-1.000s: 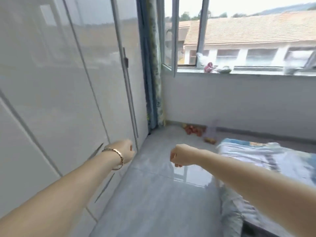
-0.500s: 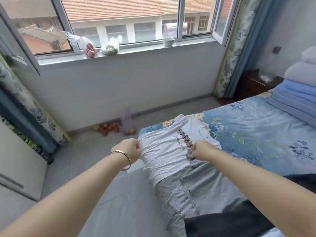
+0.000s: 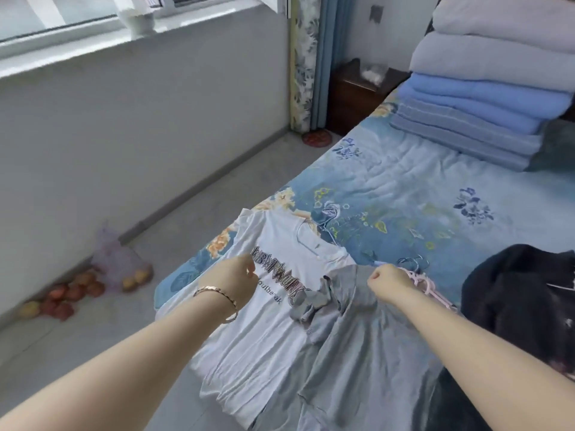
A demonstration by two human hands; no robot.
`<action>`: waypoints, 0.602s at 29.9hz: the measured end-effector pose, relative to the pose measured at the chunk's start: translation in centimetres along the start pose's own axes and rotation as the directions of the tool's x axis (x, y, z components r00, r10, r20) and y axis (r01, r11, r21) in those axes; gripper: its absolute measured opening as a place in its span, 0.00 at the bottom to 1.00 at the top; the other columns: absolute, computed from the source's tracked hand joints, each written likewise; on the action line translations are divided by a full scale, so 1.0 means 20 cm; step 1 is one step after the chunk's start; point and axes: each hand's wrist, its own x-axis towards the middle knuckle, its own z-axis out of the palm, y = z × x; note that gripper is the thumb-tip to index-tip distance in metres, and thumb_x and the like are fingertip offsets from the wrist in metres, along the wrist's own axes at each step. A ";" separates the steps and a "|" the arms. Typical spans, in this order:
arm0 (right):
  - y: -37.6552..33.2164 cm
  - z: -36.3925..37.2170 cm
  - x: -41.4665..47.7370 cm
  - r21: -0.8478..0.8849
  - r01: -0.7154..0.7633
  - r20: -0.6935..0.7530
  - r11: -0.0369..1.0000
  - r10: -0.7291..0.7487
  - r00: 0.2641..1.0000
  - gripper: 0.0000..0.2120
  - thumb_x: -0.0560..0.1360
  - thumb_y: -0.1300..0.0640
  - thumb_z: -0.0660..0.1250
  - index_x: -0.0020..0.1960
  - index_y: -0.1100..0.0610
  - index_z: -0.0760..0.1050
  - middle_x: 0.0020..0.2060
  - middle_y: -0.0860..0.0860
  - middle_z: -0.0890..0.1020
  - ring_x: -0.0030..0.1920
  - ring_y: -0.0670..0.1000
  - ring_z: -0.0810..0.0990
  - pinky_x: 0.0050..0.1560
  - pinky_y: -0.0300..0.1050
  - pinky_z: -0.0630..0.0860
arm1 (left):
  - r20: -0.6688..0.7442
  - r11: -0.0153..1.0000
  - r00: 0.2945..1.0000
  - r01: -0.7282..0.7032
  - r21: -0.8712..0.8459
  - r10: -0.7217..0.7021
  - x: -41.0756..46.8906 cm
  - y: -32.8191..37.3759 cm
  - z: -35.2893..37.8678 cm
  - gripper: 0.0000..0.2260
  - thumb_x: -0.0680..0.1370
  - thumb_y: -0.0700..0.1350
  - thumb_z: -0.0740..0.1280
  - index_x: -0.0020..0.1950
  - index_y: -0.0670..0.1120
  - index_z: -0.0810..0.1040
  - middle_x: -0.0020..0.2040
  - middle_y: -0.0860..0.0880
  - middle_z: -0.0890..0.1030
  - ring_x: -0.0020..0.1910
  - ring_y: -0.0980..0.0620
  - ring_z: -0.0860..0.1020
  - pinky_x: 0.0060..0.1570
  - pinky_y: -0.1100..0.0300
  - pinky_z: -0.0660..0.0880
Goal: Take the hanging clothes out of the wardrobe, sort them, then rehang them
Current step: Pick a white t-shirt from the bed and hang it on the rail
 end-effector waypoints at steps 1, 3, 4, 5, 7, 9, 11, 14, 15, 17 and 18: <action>-0.01 0.02 0.17 0.028 -0.020 0.003 0.999 0.020 1.000 0.14 0.76 0.62 0.59 0.31 0.57 0.69 0.58 0.60 0.79 0.57 0.59 0.78 0.44 0.39 0.67 | 0.003 1.000 1.000 -0.002 -0.008 0.002 0.17 0.02 0.06 0.11 0.78 0.43 0.56 0.58 0.50 0.74 0.55 0.49 0.79 0.53 0.47 0.77 0.45 0.60 0.71; -0.04 0.08 0.43 0.065 -0.047 0.000 0.997 0.047 0.999 0.11 0.76 0.61 0.59 0.39 0.59 0.77 0.57 0.61 0.80 0.58 0.60 0.77 0.47 0.42 0.71 | 0.016 1.000 1.000 -0.006 -0.015 0.006 0.39 0.04 0.15 0.12 0.78 0.43 0.56 0.60 0.50 0.73 0.57 0.49 0.78 0.54 0.47 0.76 0.47 0.59 0.71; -0.04 0.12 0.57 0.071 -0.063 0.001 0.995 0.063 0.998 0.10 0.76 0.60 0.59 0.44 0.60 0.80 0.56 0.61 0.80 0.58 0.60 0.77 0.50 0.43 0.72 | 0.035 1.000 0.999 -0.017 -0.016 0.017 0.52 0.06 0.21 0.12 0.79 0.43 0.56 0.60 0.50 0.73 0.57 0.49 0.78 0.55 0.48 0.76 0.48 0.59 0.72; -0.05 0.16 0.71 0.064 -0.086 0.013 0.994 0.086 0.996 0.11 0.76 0.60 0.60 0.50 0.60 0.80 0.56 0.60 0.81 0.59 0.60 0.77 0.53 0.44 0.73 | 0.061 1.000 0.998 -0.022 -0.011 0.022 0.66 0.07 0.28 0.12 0.79 0.44 0.57 0.61 0.50 0.72 0.57 0.50 0.78 0.55 0.48 0.76 0.49 0.59 0.72; -0.08 0.25 0.98 0.033 -0.122 0.049 0.992 0.120 0.992 0.13 0.76 0.60 0.60 0.56 0.60 0.78 0.59 0.59 0.79 0.61 0.59 0.76 0.56 0.44 0.73 | 0.117 0.999 0.993 -0.029 0.023 0.026 0.91 0.08 0.41 0.12 0.78 0.44 0.57 0.60 0.50 0.73 0.57 0.51 0.77 0.55 0.49 0.76 0.49 0.59 0.73; -0.10 0.34 1.23 0.005 -0.136 0.082 0.991 0.136 0.987 0.14 0.77 0.60 0.60 0.60 0.61 0.75 0.62 0.59 0.77 0.63 0.59 0.74 0.59 0.45 0.71 | 0.163 0.998 0.986 -0.030 0.046 0.022 1.13 0.08 0.54 0.11 0.78 0.45 0.57 0.58 0.51 0.73 0.57 0.52 0.77 0.54 0.49 0.76 0.49 0.59 0.74; -0.10 0.42 1.43 -0.011 -0.137 0.097 0.991 0.137 0.986 0.16 0.77 0.59 0.59 0.64 0.62 0.71 0.64 0.61 0.73 0.66 0.59 0.71 0.62 0.47 0.69 | 0.183 0.999 0.983 -0.026 0.046 0.018 1.30 0.07 0.66 0.11 0.78 0.45 0.56 0.57 0.52 0.73 0.56 0.52 0.77 0.53 0.50 0.76 0.50 0.59 0.74; -0.07 0.57 1.69 -0.046 -0.176 0.148 0.983 0.181 0.972 0.20 0.78 0.55 0.59 0.67 0.63 0.64 0.67 0.61 0.69 0.67 0.60 0.69 0.63 0.49 0.67 | 0.216 0.999 0.976 0.007 0.042 -0.016 1.50 0.04 0.84 0.11 0.79 0.44 0.56 0.58 0.52 0.73 0.56 0.53 0.77 0.52 0.51 0.76 0.49 0.60 0.73; -0.07 0.61 1.76 -0.029 -0.200 0.176 0.979 0.202 0.963 0.20 0.79 0.53 0.59 0.66 0.63 0.64 0.66 0.61 0.71 0.66 0.61 0.70 0.62 0.49 0.68 | 0.226 0.999 0.974 0.017 0.043 -0.026 1.55 0.03 0.89 0.11 0.79 0.45 0.55 0.58 0.53 0.73 0.56 0.53 0.77 0.52 0.51 0.76 0.49 0.60 0.73; -0.05 0.70 1.85 0.079 -0.229 0.214 0.970 0.208 0.954 0.14 0.78 0.52 0.60 0.56 0.61 0.71 0.53 0.62 0.77 0.56 0.60 0.74 0.56 0.47 0.70 | 0.243 0.999 0.970 0.018 0.045 -0.029 1.61 0.01 0.96 0.11 0.79 0.45 0.55 0.57 0.53 0.73 0.55 0.54 0.77 0.51 0.52 0.76 0.49 0.60 0.74; -0.04 0.73 1.88 0.144 -0.228 0.214 0.963 0.194 0.957 0.10 0.78 0.53 0.60 0.44 0.59 0.71 0.42 0.59 0.76 0.47 0.58 0.73 0.49 0.46 0.70 | 0.252 0.999 0.967 0.017 0.043 -0.027 1.62 -0.01 0.98 0.10 0.79 0.45 0.55 0.57 0.54 0.73 0.54 0.54 0.77 0.51 0.52 0.76 0.49 0.60 0.74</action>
